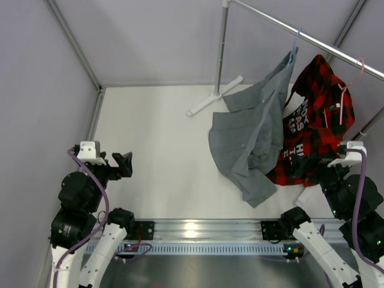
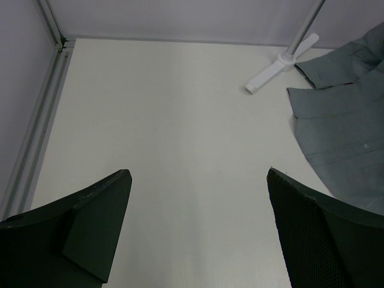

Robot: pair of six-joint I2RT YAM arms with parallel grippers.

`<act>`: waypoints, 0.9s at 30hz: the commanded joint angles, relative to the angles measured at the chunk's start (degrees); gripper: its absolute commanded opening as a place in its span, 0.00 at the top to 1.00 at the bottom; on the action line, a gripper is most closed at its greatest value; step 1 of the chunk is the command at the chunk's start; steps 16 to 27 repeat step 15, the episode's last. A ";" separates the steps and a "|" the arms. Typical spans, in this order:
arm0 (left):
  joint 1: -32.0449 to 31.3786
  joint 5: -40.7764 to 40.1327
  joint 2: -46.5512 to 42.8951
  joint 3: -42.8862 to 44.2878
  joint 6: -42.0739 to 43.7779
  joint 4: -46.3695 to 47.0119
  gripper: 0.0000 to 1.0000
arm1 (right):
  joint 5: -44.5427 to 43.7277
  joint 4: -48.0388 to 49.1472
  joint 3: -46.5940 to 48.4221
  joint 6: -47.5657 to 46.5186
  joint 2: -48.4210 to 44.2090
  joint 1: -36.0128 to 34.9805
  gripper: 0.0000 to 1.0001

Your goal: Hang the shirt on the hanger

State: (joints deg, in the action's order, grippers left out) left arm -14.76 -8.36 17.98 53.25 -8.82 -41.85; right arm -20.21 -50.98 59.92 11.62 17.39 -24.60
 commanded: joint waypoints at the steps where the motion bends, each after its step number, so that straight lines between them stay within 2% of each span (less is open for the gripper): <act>1: -0.09 0.45 -0.31 0.80 1.00 -1.05 0.02 | -2.21 -1.66 0.81 -2.21 0.19 -0.45 0.01; 27: -0.09 0.98 -0.40 0.45 0.91 -0.87 0.02 | -2.81 -2.28 -0.16 -3.27 -1.65 -0.45 0.01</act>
